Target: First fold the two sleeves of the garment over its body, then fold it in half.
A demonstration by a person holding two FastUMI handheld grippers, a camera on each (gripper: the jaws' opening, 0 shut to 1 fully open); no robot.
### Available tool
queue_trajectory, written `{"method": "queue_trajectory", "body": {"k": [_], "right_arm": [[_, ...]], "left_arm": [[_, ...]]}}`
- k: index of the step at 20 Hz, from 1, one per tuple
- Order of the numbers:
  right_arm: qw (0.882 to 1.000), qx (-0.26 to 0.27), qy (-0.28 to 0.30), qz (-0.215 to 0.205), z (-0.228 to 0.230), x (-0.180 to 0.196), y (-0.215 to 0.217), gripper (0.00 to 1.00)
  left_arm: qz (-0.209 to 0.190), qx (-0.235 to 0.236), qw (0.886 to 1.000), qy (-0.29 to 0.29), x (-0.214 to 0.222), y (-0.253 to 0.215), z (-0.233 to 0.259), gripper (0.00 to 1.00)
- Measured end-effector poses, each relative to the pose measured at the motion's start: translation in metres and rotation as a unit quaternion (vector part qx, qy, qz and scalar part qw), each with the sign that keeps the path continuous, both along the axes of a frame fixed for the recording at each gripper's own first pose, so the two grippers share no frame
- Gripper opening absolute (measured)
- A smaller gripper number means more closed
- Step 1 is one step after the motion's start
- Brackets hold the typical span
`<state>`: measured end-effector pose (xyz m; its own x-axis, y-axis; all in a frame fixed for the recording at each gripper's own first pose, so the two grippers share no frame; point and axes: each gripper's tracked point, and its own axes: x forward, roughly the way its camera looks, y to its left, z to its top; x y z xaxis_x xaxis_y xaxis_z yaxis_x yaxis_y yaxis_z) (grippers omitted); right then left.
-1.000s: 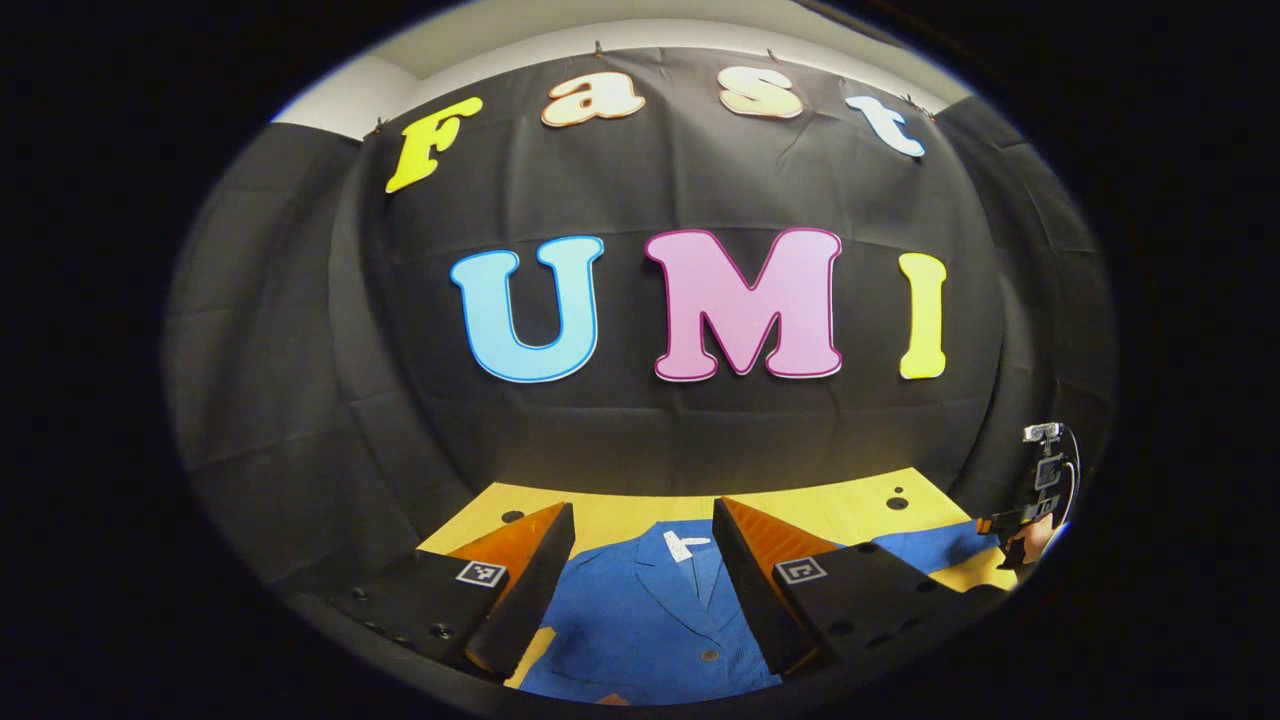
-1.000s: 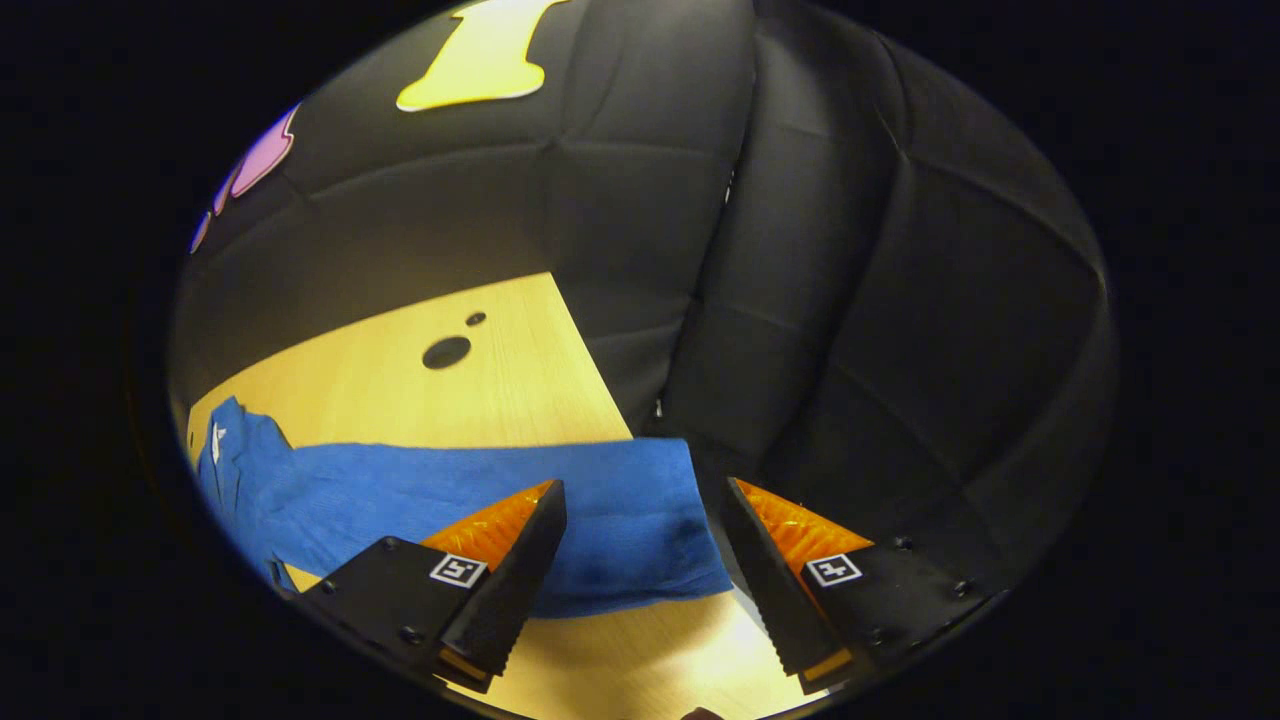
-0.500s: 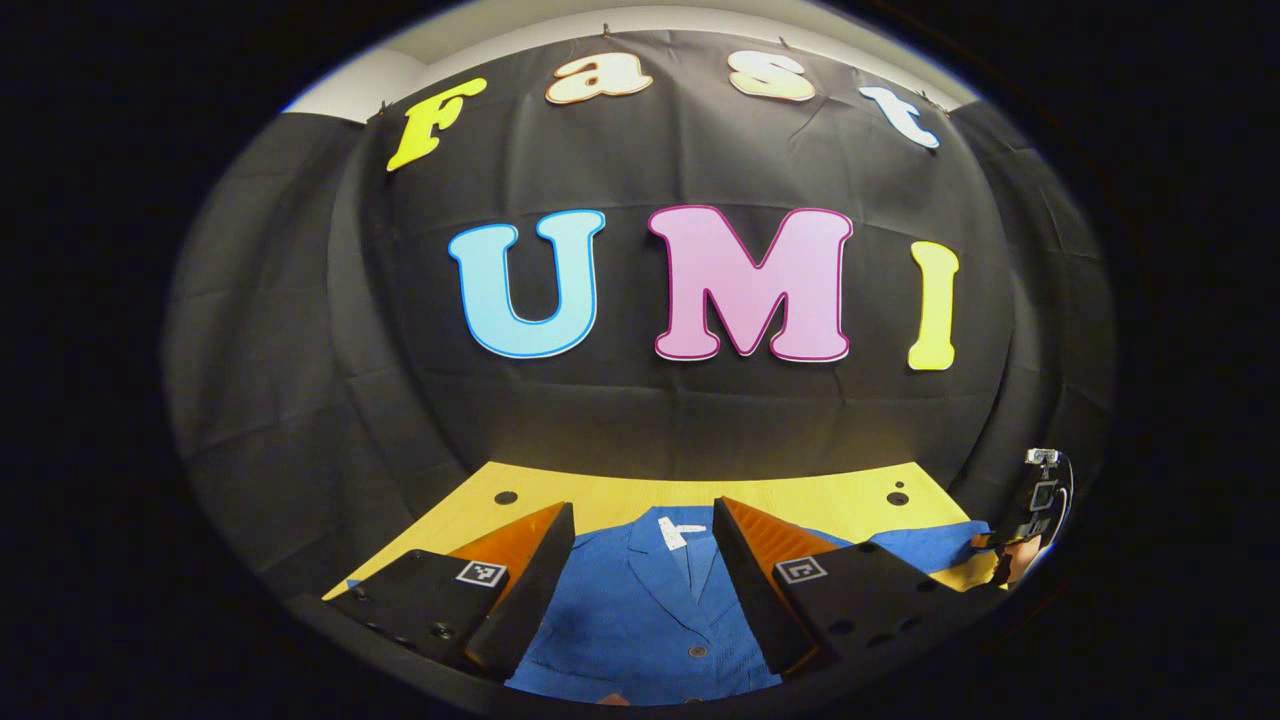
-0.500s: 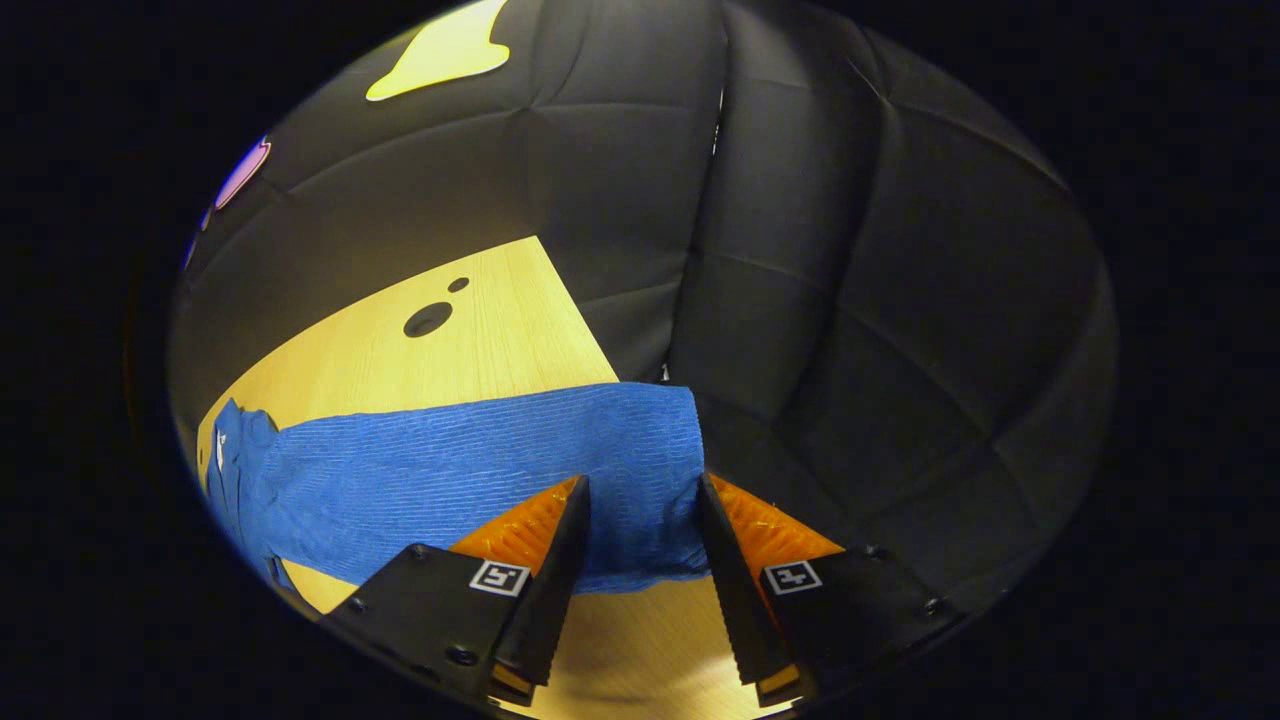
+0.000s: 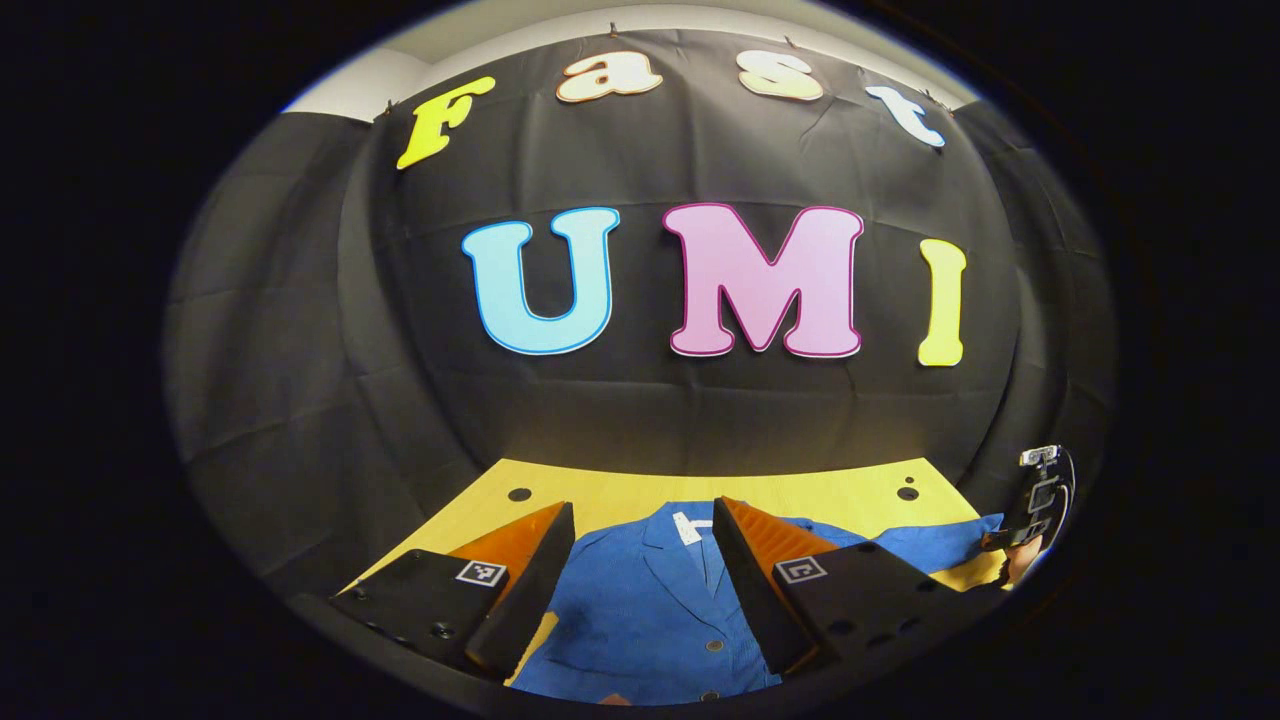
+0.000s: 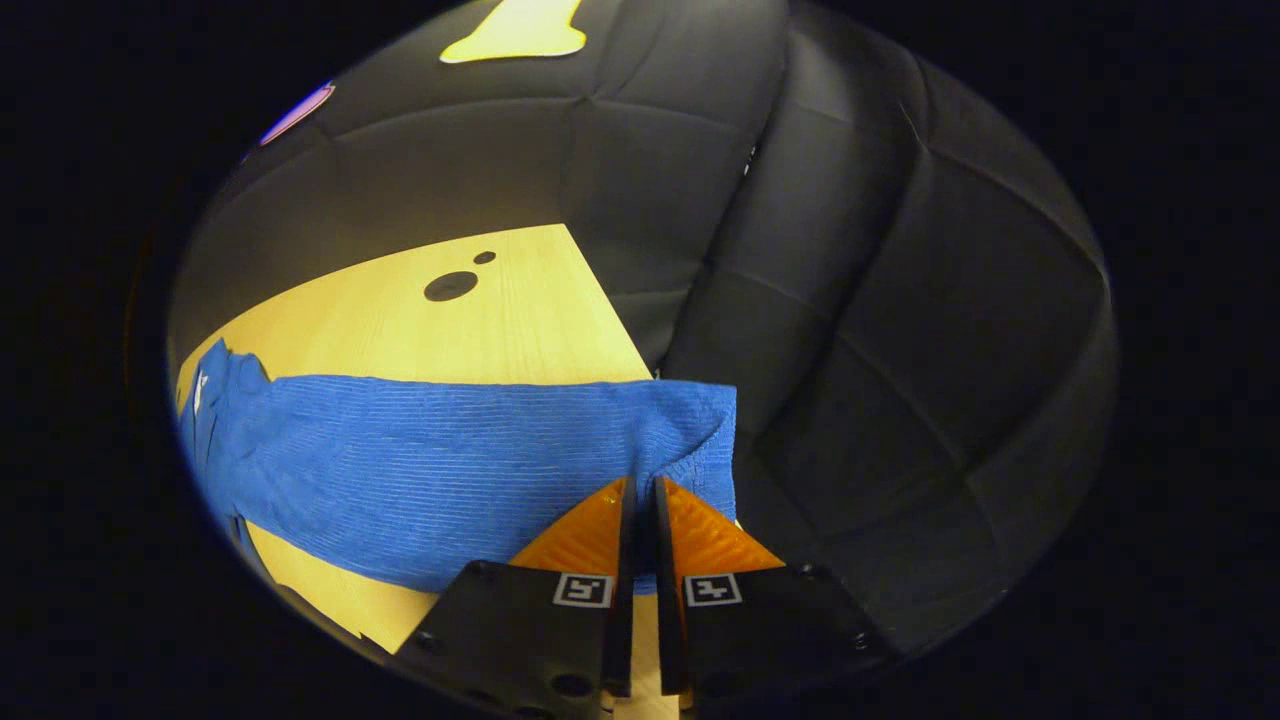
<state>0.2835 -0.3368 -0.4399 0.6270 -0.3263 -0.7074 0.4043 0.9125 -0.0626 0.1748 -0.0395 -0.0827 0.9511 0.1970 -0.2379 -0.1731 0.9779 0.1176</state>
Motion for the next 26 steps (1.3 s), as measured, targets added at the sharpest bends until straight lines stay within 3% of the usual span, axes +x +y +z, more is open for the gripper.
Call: {"method": "queue_trajectory", "body": {"k": [3, 4, 8, 14, 20, 26], "right_arm": [[0.999, 0.046, -0.008, -0.022, 0.005, -0.001, 0.001, 0.12], [0.998, 0.057, -0.009, -0.027, 0.012, 0.001, 0.006, 0.01], [0.999, 0.052, -0.012, -0.011, 0.010, 0.004, 0.005, 0.01], [0.998, 0.045, -0.051, 0.013, 0.050, 0.001, 0.019, 0.01], [0.990, 0.009, -0.130, 0.049, 0.146, -0.022, 0.062, 0.01], [0.972, -0.015, -0.197, 0.127, 0.279, -0.043, 0.188, 0.01]], "left_arm": [[0.007, 0.001, 1.000, 0.000, -0.009, 0.007, -0.001, 0.80], [0.010, 0.000, 1.000, 0.001, -0.010, 0.010, -0.002, 0.80], [0.016, -0.001, 1.000, -0.001, -0.020, 0.012, 0.000, 0.80], [0.008, -0.002, 1.000, -0.017, -0.034, 0.004, 0.007, 0.80], [-0.030, -0.025, 0.999, -0.032, -0.057, 0.004, 0.010, 0.80], [-0.050, -0.048, 0.997, -0.043, -0.075, 0.064, 0.015, 0.80]]}}
